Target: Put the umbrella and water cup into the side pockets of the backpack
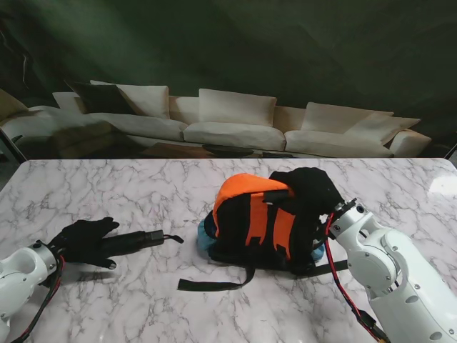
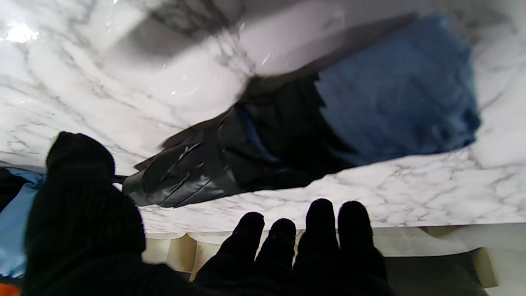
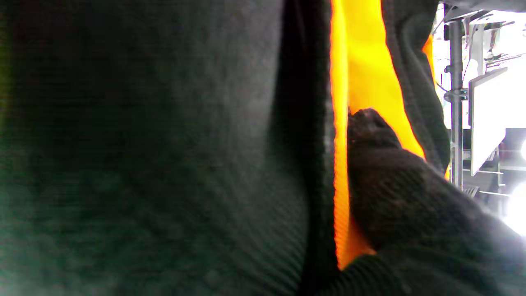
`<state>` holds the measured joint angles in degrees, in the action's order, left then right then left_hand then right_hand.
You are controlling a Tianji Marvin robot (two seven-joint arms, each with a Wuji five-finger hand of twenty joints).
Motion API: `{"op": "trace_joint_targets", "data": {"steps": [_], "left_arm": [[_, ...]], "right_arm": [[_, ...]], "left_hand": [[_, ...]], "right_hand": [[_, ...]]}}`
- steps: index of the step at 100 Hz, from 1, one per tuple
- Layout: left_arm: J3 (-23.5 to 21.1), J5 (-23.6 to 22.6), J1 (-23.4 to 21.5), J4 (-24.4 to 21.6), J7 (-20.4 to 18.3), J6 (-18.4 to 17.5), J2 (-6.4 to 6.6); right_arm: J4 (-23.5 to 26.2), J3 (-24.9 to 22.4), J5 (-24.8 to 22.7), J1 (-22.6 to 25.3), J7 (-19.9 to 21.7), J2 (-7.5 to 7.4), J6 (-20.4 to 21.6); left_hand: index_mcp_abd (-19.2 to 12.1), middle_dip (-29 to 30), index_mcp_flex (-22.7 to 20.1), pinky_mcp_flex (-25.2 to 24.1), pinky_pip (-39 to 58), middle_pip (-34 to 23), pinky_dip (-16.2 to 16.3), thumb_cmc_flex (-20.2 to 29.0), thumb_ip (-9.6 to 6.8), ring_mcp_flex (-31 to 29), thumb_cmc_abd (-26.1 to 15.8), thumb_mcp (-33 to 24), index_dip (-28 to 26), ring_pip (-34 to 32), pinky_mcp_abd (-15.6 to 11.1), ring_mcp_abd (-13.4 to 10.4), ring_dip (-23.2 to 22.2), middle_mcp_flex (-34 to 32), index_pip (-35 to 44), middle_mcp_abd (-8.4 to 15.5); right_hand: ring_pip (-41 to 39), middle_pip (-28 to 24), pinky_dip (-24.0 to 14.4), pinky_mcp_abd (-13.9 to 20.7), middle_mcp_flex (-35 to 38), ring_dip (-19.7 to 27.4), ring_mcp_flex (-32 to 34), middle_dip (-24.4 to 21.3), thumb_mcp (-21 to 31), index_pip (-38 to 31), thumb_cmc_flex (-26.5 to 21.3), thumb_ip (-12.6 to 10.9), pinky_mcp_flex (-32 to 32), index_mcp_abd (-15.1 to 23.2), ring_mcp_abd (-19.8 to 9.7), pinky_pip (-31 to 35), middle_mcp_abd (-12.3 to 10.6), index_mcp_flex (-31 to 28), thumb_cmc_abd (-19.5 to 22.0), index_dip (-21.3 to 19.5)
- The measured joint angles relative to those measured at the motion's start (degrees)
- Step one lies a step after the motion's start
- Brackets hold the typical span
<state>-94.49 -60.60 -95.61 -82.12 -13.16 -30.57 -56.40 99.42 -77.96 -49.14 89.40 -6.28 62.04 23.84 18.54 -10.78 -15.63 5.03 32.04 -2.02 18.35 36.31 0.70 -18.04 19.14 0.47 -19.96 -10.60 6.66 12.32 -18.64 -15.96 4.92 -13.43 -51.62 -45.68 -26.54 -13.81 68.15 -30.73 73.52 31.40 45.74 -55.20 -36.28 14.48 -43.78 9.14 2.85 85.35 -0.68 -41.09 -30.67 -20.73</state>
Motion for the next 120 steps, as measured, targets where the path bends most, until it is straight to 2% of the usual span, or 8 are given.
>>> {"op": "trace_joint_targets", "data": {"steps": [30,54,84,101,107,112,120], "left_arm": [[0.8,-1.4,1.6,3.6,1.8,1.5,0.00],[0.7,-2.6,1.8,4.6,2.9,2.0,0.11],[2.0,-2.8,2.8,7.2,3.6,3.5,0.36],[3.3,-2.9,3.9,8.2,4.1,3.9,0.67],[3.7,-2.8,4.3,8.4,4.1,4.2,0.75],[4.0,-2.6,4.6,8.5,4.1,4.5,0.78],[4.4,-2.2,5.1,8.8,4.3,4.8,0.80]], "right_arm": [[-0.4,0.4,0.2,-0.5,0.2,-0.01,0.0],[-0.7,0.6,0.2,-0.8,0.4,-0.03,0.0],[-1.2,1.1,0.5,-1.3,0.4,-0.05,-0.1],[-1.4,1.4,0.5,-1.6,0.6,-0.06,-0.2],[-1.5,1.4,0.6,-1.7,0.6,-0.06,-0.2],[-1.5,1.4,0.6,-1.7,0.6,-0.06,-0.2],[-1.5,1.4,0.6,-1.7,0.6,-0.06,-0.2]], "left_hand": [[0.0,-1.2,-0.8,0.1,1.4,-1.1,0.0,0.9,0.01,-0.6,0.0,0.0,-0.9,-1.0,0.0,-0.4,-1.3,-1.4,0.0,0.1],[-0.7,-3.0,-1.5,0.4,4.3,-3.1,0.7,4.4,0.01,-2.9,0.0,0.3,-2.2,-2.1,-0.7,-1.0,-2.7,-3.5,0.8,1.5],[-2.3,-5.9,-4.2,2.2,8.4,-7.7,2.2,9.9,0.02,-6.3,-0.2,-2.6,-3.8,-4.1,-1.5,-2.0,-5.9,-7.7,2.1,2.5],[-4.2,-8.0,-5.4,2.9,10.7,-9.5,3.5,14.8,-0.08,-6.4,-0.4,-4.8,-3.9,-5.1,-1.5,-1.5,-9.5,-9.8,2.8,3.5],[-6.1,-8.8,-5.7,3.6,12.0,-10.2,4.1,16.6,-0.08,-7.1,-0.3,-5.1,-4.4,-5.8,-1.5,-1.5,-10.9,-10.9,3.4,4.3],[-8.2,-9.5,-7.7,4.4,12.9,-10.7,4.6,18.0,-0.08,-8.0,-0.3,-5.1,-4.6,-6.2,-1.5,-1.5,-11.7,-11.9,4.4,4.6],[-11.2,-10.5,-9.1,6.0,14.9,-11.3,5.8,22.0,-0.19,-10.1,-0.9,-6.6,-5.8,-6.5,-1.5,-1.7,-13.3,-14.0,7.1,5.1]], "right_hand": [[0.0,0.0,0.0,-0.1,0.0,0.0,0.0,0.0,0.0,0.0,0.0,0.0,0.1,0.0,0.0,0.0,0.0,0.0,0.1,0.0],[0.2,0.0,0.0,-0.1,0.0,0.0,0.0,0.0,0.0,0.0,0.0,0.0,0.1,0.0,0.0,-0.1,0.0,0.0,0.1,0.0],[0.2,0.0,0.0,-0.2,0.0,-0.1,0.0,0.0,0.0,0.0,0.0,0.0,0.1,0.0,0.0,-0.1,0.0,0.0,0.4,0.0],[0.2,0.0,0.0,-0.2,0.0,-0.1,0.0,0.0,0.0,0.0,0.0,0.0,0.1,0.0,0.0,-0.1,0.0,0.0,0.4,0.0],[0.2,0.0,0.0,-0.2,0.0,-0.1,0.0,0.0,0.0,0.0,0.0,0.0,0.1,0.0,0.0,-0.1,0.0,0.0,0.4,0.1],[0.2,0.0,0.0,-0.2,0.0,-0.1,0.0,0.0,0.0,0.0,0.0,0.0,0.1,0.0,0.0,-0.1,0.0,0.0,0.4,0.1],[0.2,0.0,0.0,-0.2,0.0,-0.1,0.0,0.0,0.0,0.0,0.0,0.0,0.1,0.0,0.0,-0.1,0.0,0.0,0.4,0.1]]}}
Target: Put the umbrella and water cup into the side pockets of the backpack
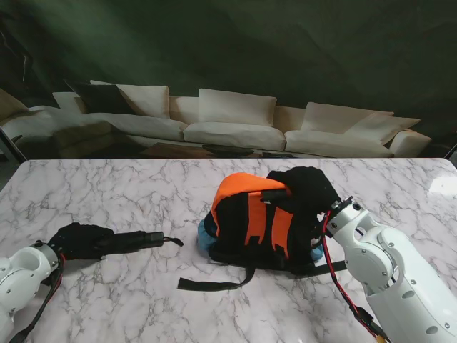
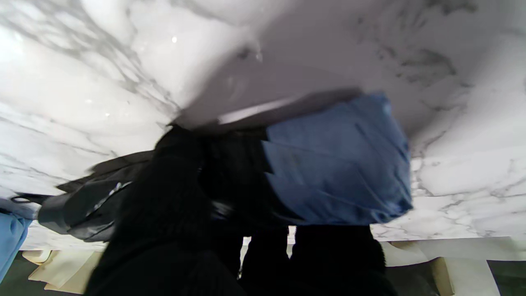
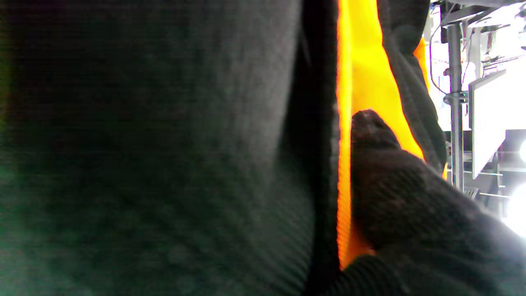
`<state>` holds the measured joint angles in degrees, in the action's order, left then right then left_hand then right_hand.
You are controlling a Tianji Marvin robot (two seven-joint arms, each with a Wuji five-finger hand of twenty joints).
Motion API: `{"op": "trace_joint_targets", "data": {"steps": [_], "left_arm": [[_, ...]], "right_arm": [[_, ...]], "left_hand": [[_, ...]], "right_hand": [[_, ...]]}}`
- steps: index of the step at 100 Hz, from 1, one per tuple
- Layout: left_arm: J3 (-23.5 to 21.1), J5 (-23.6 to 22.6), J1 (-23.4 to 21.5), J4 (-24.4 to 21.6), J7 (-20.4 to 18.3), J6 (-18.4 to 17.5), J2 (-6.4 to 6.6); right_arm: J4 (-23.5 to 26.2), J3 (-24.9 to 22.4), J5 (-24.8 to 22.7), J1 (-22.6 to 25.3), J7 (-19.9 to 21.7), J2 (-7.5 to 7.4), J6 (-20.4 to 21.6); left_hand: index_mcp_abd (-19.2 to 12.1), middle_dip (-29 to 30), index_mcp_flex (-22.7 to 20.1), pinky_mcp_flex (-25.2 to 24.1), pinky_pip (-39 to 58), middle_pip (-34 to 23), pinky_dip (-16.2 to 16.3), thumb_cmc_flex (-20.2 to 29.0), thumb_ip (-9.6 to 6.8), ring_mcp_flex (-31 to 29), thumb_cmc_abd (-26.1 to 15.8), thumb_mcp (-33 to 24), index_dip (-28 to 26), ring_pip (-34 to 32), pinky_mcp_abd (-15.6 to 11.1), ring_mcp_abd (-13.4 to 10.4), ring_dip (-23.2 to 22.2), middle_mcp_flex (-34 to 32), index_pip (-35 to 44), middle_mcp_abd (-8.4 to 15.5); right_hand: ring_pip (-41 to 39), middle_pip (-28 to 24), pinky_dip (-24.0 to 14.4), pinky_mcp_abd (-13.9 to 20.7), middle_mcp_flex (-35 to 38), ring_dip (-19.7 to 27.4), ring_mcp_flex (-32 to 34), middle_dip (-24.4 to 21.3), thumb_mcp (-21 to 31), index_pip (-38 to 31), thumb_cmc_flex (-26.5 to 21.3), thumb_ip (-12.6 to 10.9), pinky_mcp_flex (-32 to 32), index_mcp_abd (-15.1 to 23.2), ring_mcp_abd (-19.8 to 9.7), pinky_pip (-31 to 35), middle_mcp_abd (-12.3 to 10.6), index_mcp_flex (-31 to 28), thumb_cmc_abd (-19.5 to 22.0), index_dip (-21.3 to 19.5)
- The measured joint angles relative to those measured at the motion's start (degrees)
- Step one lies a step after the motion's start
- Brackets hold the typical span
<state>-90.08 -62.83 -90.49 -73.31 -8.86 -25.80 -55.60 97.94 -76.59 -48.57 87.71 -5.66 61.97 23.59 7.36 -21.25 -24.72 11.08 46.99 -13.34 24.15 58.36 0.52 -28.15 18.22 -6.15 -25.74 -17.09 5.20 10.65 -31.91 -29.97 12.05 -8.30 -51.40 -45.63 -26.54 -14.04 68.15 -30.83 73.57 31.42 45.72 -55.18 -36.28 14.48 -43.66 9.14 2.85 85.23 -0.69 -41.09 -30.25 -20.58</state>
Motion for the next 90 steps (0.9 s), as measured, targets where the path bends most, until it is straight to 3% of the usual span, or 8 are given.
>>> {"op": "trace_joint_targets", "data": {"steps": [6,17,24,32,54,67,90], "left_arm": [[0.3,0.0,0.3,0.2,0.4,0.2,0.00],[0.6,0.2,0.5,0.2,0.9,0.6,0.00],[0.7,0.2,0.7,0.2,1.5,0.7,-0.03],[1.0,0.2,0.7,0.3,2.8,1.0,-0.08],[0.8,0.5,0.3,1.0,6.2,1.1,-0.66],[-0.1,5.1,-0.7,1.4,7.1,1.1,-1.50],[-2.1,6.9,-1.6,1.9,9.4,0.7,-2.82]], "right_arm": [[0.0,0.0,0.0,0.0,0.0,0.00,0.0],[0.0,0.0,0.0,0.0,0.0,0.00,-0.1],[0.0,0.1,0.0,0.0,0.0,0.00,-0.1],[0.0,0.1,0.0,0.0,0.0,0.00,-0.1],[0.0,0.1,0.0,0.0,0.0,0.00,-0.2],[0.0,0.1,0.0,0.0,0.0,0.00,-0.2],[0.1,0.0,0.0,0.1,0.1,0.00,-0.3]], "left_hand": [[-1.4,-0.5,-1.3,1.4,1.6,-0.2,0.7,1.3,-0.43,-1.8,-0.1,-1.2,-1.3,-0.4,0.0,-0.4,-1.5,-2.0,2.6,0.5],[-2.1,-10.3,-2.5,3.8,3.2,2.6,1.9,3.5,-0.23,-5.6,1.3,-1.2,-5.6,-4.0,0.0,-1.0,-6.2,-6.1,8.7,0.7],[-3.0,-17.3,-3.4,5.7,5.6,8.0,2.9,4.8,0.28,-10.1,2.7,1.1,-8.4,-7.8,0.1,-1.7,-9.4,-11.2,13.6,1.0],[-3.3,-22.3,-4.7,7.8,8.8,8.8,5.0,4.9,0.28,-12.6,4.0,2.5,-9.2,-10.6,0.7,-1.7,-11.8,-16.6,17.8,1.6],[-3.4,-24.1,-6.0,10.6,12.3,6.5,7.1,4.9,0.30,-16.1,5.2,4.5,-9.2,-13.1,1.4,-1.5,-13.5,-23.0,21.8,2.9],[-3.2,-24.5,-6.3,11.5,13.6,5.6,7.1,4.9,0.30,-17.5,5.3,4.8,-9.2,-14.3,1.6,-1.5,-14.4,-24.5,22.0,2.9],[-3.1,-24.6,-6.9,11.8,13.8,5.5,7.2,4.9,0.32,-17.7,5.9,4.8,-9.2,-15.3,1.7,-1.4,-14.6,-25.8,22.7,2.9]], "right_hand": [[0.0,0.0,0.0,0.0,0.0,0.0,0.0,0.0,0.0,0.0,0.0,0.0,0.0,0.0,0.0,0.0,0.0,0.0,0.0,0.0],[0.0,0.0,0.0,0.0,0.0,0.0,0.0,0.0,0.0,0.0,0.0,0.0,0.0,0.0,0.0,0.0,0.0,0.0,0.0,0.1],[0.0,0.0,0.0,0.0,0.0,0.0,0.0,0.0,0.0,0.0,0.0,0.0,0.1,0.0,0.0,0.0,0.0,0.0,0.0,0.4],[0.0,0.0,0.0,0.0,0.0,0.0,0.0,0.0,0.0,0.0,0.0,0.0,0.1,0.0,0.0,0.0,0.0,0.0,0.0,0.5],[0.1,0.0,0.0,0.0,0.0,0.0,0.0,0.0,0.0,0.0,0.0,0.0,0.1,0.0,0.0,-0.1,0.0,0.0,0.0,0.5],[0.1,0.0,0.0,0.0,0.0,0.0,0.0,0.0,0.0,0.0,0.0,0.0,0.1,0.0,0.0,-0.1,0.0,0.0,0.0,0.5],[0.1,0.0,0.0,0.0,0.0,0.0,0.0,0.0,0.0,0.0,0.0,0.0,0.1,0.0,0.0,-0.1,0.0,0.0,0.1,0.5]]}}
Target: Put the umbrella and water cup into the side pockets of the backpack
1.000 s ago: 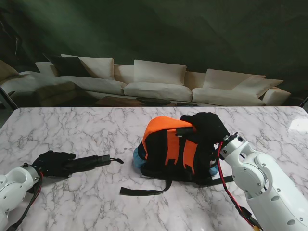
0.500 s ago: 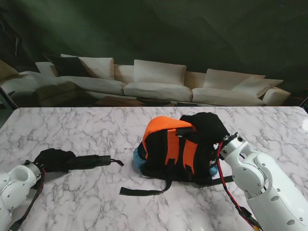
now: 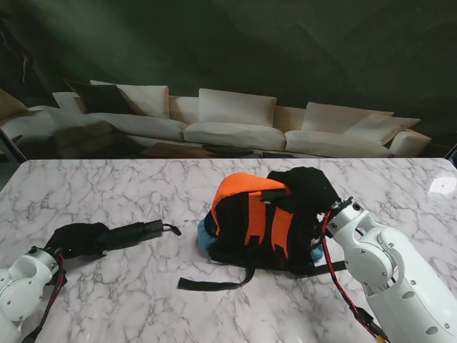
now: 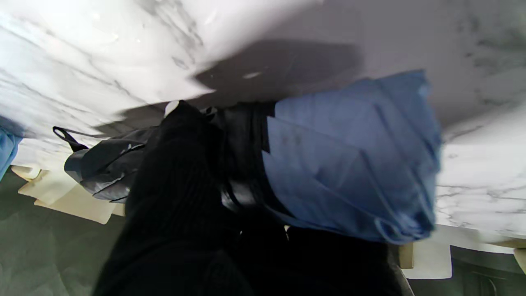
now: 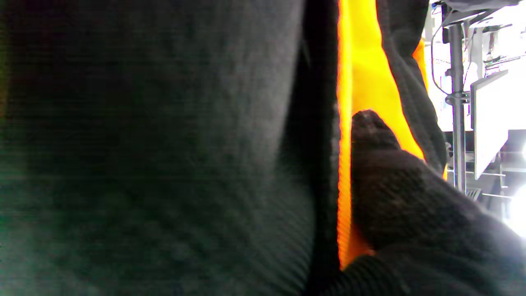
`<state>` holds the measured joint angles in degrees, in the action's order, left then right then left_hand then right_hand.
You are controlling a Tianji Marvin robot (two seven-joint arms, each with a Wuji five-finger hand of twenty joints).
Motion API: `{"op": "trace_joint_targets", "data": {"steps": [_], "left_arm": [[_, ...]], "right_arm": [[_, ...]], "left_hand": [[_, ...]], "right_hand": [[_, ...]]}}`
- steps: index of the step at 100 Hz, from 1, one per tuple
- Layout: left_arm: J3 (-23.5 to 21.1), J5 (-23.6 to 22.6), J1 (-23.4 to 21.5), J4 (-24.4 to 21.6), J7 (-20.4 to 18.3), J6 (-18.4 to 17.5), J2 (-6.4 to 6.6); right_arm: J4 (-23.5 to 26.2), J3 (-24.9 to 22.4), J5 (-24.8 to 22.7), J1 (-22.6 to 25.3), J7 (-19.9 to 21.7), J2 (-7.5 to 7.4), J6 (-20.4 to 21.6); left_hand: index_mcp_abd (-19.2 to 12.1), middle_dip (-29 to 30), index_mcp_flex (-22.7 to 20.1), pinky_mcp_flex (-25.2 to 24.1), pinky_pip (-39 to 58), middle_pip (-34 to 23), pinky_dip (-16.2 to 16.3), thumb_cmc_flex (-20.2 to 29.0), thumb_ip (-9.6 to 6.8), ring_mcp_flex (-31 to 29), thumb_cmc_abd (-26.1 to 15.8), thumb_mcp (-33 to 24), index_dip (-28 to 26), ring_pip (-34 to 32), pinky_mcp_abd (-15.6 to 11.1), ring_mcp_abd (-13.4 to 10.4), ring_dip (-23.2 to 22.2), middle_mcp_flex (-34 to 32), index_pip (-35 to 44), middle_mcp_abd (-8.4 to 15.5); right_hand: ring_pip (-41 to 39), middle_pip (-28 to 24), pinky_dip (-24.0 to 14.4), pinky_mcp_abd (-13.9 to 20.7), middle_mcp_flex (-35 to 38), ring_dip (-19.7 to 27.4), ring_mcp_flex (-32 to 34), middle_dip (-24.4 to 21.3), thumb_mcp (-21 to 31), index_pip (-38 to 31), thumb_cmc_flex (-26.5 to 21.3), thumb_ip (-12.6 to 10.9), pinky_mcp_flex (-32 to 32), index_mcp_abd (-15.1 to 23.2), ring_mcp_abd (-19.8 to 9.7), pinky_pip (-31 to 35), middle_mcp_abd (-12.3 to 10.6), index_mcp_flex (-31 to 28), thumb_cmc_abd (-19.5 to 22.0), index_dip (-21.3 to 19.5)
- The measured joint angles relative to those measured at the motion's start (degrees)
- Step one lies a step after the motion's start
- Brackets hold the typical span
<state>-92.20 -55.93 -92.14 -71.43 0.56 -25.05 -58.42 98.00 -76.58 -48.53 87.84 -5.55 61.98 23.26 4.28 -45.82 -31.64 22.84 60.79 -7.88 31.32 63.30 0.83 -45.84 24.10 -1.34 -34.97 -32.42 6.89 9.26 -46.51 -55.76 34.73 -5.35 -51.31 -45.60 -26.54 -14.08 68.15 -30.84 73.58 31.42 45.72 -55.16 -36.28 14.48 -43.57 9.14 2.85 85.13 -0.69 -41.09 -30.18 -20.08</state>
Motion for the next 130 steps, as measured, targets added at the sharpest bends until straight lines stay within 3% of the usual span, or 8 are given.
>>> {"op": "trace_joint_targets", "data": {"steps": [37,57,75,96,113,123,130], "left_arm": [[-4.5,3.4,-1.0,-3.8,2.3,-3.6,-1.20],[-5.9,10.7,-1.0,-7.2,3.2,-6.2,-2.21],[-6.0,16.2,0.0,-11.0,1.2,-9.9,-2.80],[-2.2,28.2,2.6,-13.9,-0.2,-11.4,-3.06],[2.6,29.8,4.3,-16.7,-2.5,-11.5,-3.06],[5.9,35.4,4.6,-17.7,-5.7,-11.3,-2.88],[7.6,35.5,4.8,-18.3,-7.1,-11.2,-2.83]], "right_arm": [[0.1,-0.2,0.0,0.0,0.4,0.01,-0.3],[-0.1,-0.2,0.4,-0.1,0.7,0.01,-0.7],[-0.2,-0.2,0.5,-0.3,0.8,0.01,-1.1],[-0.3,-0.2,0.6,-0.4,1.2,0.01,-1.5],[-0.6,-0.1,0.8,-0.8,1.2,0.01,-1.7],[-0.8,0.0,0.9,-0.9,1.1,0.01,-1.8],[-0.8,0.0,1.0,-0.9,1.1,0.01,-1.8]], "left_hand": [[0.1,0.0,0.0,0.3,0.5,-0.5,0.0,0.0,0.01,-0.5,0.0,0.0,0.0,0.0,0.1,0.0,-0.3,-0.1,0.3,0.0],[0.1,0.0,-0.1,0.3,0.6,-0.5,0.0,0.0,0.01,-0.5,0.0,0.0,0.0,0.0,0.4,0.2,-0.4,-0.1,0.4,0.0],[0.1,0.0,-0.1,0.3,0.6,-0.5,0.0,0.0,0.01,-0.5,0.1,0.0,0.1,0.0,0.5,0.3,-0.4,-0.1,0.7,0.0],[0.1,0.0,-0.1,0.3,0.6,-0.5,0.0,0.0,0.01,-0.5,0.1,0.0,0.2,0.0,0.5,0.3,-0.3,-0.1,0.8,0.0],[0.1,-0.1,-0.1,0.3,0.6,-0.5,0.0,0.0,0.01,-0.5,0.1,0.0,0.2,0.0,0.5,0.3,-0.3,-0.1,0.8,0.0],[0.1,-0.1,-0.1,0.3,0.6,-0.5,0.0,0.0,0.01,-0.5,0.1,0.0,0.2,0.0,0.5,0.3,-0.3,-0.1,0.9,0.0],[0.1,-0.1,-0.1,0.3,0.6,-0.5,0.0,0.3,0.01,-0.5,0.1,0.5,0.2,0.0,0.5,0.3,-0.3,-0.1,1.0,0.0]], "right_hand": [[0.3,0.1,0.0,0.0,0.0,0.0,0.0,0.0,0.0,0.0,0.0,0.0,0.0,0.0,0.0,0.0,0.0,0.0,0.0,0.0],[0.6,0.2,0.0,0.0,0.0,0.0,0.0,0.0,0.0,0.1,0.0,0.0,0.0,0.0,0.0,0.0,0.0,0.0,0.0,0.1],[0.8,0.2,0.0,0.0,0.0,0.0,0.0,0.0,0.0,0.2,0.0,0.0,0.0,0.0,0.0,0.0,-0.1,0.0,0.0,0.1],[0.8,0.2,0.0,0.0,0.0,0.0,0.0,0.0,0.0,0.5,0.0,0.0,0.0,0.1,0.0,0.0,-0.1,0.0,0.0,0.2],[0.8,0.2,0.0,0.0,0.0,0.0,0.0,0.0,0.0,0.6,0.0,0.0,0.0,0.1,0.0,0.0,-0.1,0.0,0.0,0.2],[0.8,0.2,0.0,0.0,0.0,0.0,0.0,0.0,0.0,0.6,0.0,0.0,0.0,0.1,0.0,0.0,-0.1,0.0,0.0,0.2],[0.8,0.2,0.0,0.0,0.0,0.0,0.0,0.0,0.0,0.6,0.0,0.0,0.0,0.1,0.0,0.0,-0.1,0.0,0.0,0.2]]}}
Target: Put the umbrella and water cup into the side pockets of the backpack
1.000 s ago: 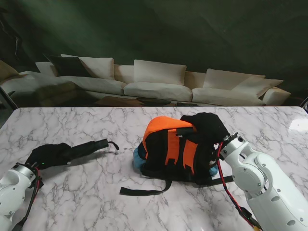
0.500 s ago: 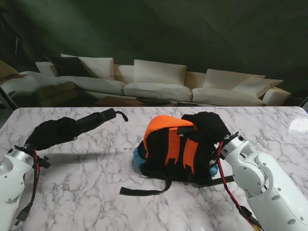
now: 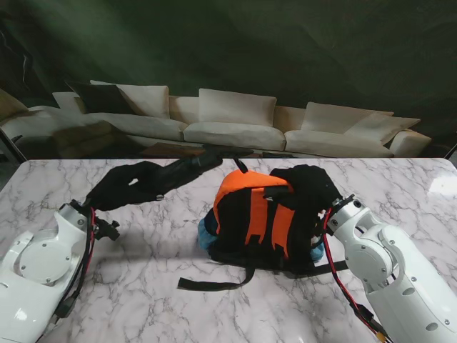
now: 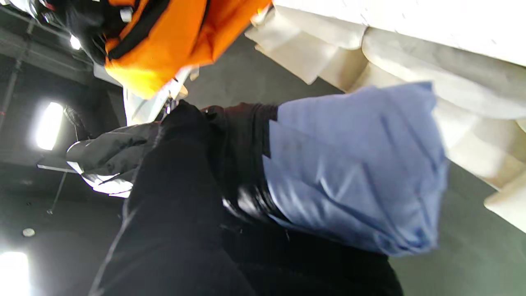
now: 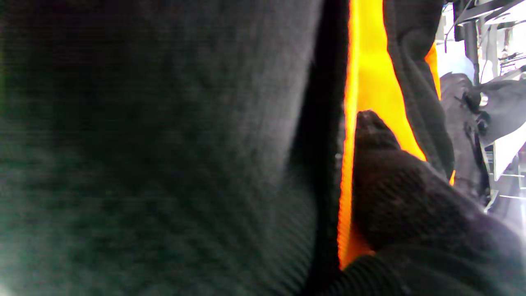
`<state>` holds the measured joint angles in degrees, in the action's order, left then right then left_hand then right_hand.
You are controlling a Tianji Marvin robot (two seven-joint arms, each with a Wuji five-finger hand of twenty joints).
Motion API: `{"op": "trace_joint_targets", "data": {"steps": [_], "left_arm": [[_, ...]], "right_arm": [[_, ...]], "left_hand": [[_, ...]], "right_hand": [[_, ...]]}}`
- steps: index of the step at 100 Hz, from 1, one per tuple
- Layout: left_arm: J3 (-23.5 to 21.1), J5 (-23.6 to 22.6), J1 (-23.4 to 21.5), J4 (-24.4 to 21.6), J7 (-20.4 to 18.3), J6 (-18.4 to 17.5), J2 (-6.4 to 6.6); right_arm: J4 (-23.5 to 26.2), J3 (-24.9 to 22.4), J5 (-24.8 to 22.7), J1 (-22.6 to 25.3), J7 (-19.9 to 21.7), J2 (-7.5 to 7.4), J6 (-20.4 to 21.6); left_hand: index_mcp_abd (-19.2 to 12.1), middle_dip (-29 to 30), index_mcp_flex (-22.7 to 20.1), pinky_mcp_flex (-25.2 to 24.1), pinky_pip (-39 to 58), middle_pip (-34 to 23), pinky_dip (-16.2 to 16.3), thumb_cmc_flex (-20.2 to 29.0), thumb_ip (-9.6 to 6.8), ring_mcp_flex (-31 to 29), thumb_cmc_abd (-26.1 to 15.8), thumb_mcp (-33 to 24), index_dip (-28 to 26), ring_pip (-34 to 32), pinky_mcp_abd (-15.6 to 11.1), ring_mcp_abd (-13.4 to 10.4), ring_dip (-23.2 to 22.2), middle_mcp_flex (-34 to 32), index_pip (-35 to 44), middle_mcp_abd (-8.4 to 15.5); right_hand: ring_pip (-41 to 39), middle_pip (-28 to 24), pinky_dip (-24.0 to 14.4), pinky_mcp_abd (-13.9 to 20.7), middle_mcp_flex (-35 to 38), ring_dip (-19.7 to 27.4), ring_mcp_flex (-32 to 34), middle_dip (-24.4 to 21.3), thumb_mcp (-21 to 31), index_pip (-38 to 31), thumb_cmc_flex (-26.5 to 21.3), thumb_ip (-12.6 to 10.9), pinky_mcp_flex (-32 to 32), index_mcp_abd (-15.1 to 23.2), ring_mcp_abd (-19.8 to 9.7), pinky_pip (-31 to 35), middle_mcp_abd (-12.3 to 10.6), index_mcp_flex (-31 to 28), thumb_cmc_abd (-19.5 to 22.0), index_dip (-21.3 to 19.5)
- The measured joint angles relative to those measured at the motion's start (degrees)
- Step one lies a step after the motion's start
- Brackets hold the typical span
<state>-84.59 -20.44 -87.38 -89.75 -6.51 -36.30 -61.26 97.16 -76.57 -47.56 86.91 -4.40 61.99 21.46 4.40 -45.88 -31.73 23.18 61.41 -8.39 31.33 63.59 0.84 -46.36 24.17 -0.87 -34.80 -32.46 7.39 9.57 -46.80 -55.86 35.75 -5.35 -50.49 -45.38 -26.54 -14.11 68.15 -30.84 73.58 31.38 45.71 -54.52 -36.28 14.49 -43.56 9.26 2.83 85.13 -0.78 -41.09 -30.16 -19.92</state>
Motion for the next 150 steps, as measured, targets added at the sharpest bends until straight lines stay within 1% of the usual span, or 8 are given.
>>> {"op": "trace_joint_targets", "data": {"steps": [8,26,57,73,92,124,138,150], "left_arm": [[1.9,-1.6,0.5,-0.1,-0.9,0.4,0.23],[5.0,-1.6,2.2,0.9,-2.3,2.1,0.40],[8.8,-0.2,4.2,2.2,-3.1,3.5,0.42],[11.8,0.7,5.4,3.8,-3.4,5.3,0.46],[13.9,1.4,6.3,5.3,-3.0,6.3,0.02],[17.8,1.8,8.6,7.4,-3.7,7.6,0.01],[19.3,1.5,9.3,8.2,-3.7,7.7,0.01],[19.5,0.5,9.4,8.4,-2.9,7.6,-0.20]], "right_arm": [[0.0,0.0,0.0,0.0,0.0,0.00,0.0],[-0.2,-0.1,0.0,0.0,-0.1,0.02,0.1],[-0.7,0.2,0.1,-0.4,-0.2,0.02,0.1],[-0.8,0.1,0.1,-0.4,-0.4,0.01,0.5],[-0.7,-0.2,0.3,-0.1,-0.3,0.03,1.1],[-1.2,0.2,0.6,-0.4,-0.6,0.00,1.4],[-1.4,0.4,0.7,-0.6,-0.6,-0.01,1.6],[-1.5,0.4,0.7,-0.6,-0.6,-0.01,1.8]], "left_hand": [[0.0,0.0,0.0,0.0,0.0,0.0,0.0,0.1,0.00,0.0,0.0,0.1,0.0,0.0,0.0,0.0,0.0,0.0,0.1,0.0],[0.0,0.0,0.0,0.0,0.0,0.0,0.0,0.1,0.00,0.0,0.0,0.1,0.0,0.0,0.0,0.0,0.0,0.0,0.2,0.0],[0.0,0.0,0.0,0.0,0.0,0.0,0.0,0.1,0.00,0.0,0.0,0.2,0.0,0.0,0.0,0.0,0.0,0.0,0.2,0.0],[0.0,0.0,0.0,-0.1,0.0,0.0,0.0,0.1,0.00,0.0,0.0,0.5,0.0,0.7,0.0,0.0,0.6,0.0,1.2,0.0],[0.0,0.0,0.0,-0.4,0.0,0.0,0.0,0.1,0.00,0.0,0.0,0.5,0.0,1.3,0.0,0.0,1.2,0.0,2.1,0.2],[0.0,0.0,0.0,-1.0,0.0,0.0,0.0,0.2,0.00,0.1,0.0,0.5,-0.1,2.6,0.1,0.0,2.5,0.0,3.7,0.6],[0.0,0.7,-0.5,-2.2,3.3,0.0,3.4,0.2,0.00,0.1,0.0,0.9,-0.1,2.6,0.7,0.0,2.6,-0.7,4.0,0.9],[0.0,1.4,-1.2,-2.5,5.2,0.0,4.5,0.2,0.00,0.1,0.0,1.0,0.5,2.4,0.7,0.0,2.4,-1.3,4.1,1.1]], "right_hand": [[0.0,0.0,0.0,0.0,0.0,0.0,0.0,0.0,0.0,0.0,0.0,0.0,0.0,0.0,0.0,0.0,0.0,0.0,0.0,0.0],[0.0,0.0,0.0,0.0,0.0,0.0,0.0,0.0,0.0,0.0,0.0,0.0,0.0,0.0,0.0,0.0,0.0,0.0,0.0,0.0],[0.0,0.0,0.0,0.0,0.0,0.0,0.0,0.0,0.0,0.0,0.0,0.0,0.0,0.0,0.0,0.0,0.0,0.0,0.0,0.0],[0.0,0.0,0.0,0.0,0.0,0.0,0.0,0.0,0.0,0.0,0.0,0.0,0.0,0.0,0.0,0.0,0.0,0.0,0.0,0.2],[0.0,0.1,0.0,0.0,0.0,0.0,0.0,0.0,0.0,0.0,-0.1,0.0,0.0,0.0,0.0,0.0,0.0,0.0,0.0,0.4],[-0.3,0.4,0.0,0.0,0.0,0.0,0.0,0.0,0.0,0.0,-0.1,0.0,0.0,0.0,0.0,0.0,0.0,-0.1,0.0,0.4],[-0.5,0.4,0.0,0.0,0.0,0.0,0.0,0.0,0.0,0.0,-0.1,0.0,0.0,0.0,0.0,0.0,0.0,-0.1,0.0,0.4],[-0.7,0.4,0.0,0.0,0.0,0.0,0.0,0.0,0.0,0.0,-0.1,0.0,0.0,0.0,0.0,0.0,0.0,-0.1,0.0,0.4]]}}
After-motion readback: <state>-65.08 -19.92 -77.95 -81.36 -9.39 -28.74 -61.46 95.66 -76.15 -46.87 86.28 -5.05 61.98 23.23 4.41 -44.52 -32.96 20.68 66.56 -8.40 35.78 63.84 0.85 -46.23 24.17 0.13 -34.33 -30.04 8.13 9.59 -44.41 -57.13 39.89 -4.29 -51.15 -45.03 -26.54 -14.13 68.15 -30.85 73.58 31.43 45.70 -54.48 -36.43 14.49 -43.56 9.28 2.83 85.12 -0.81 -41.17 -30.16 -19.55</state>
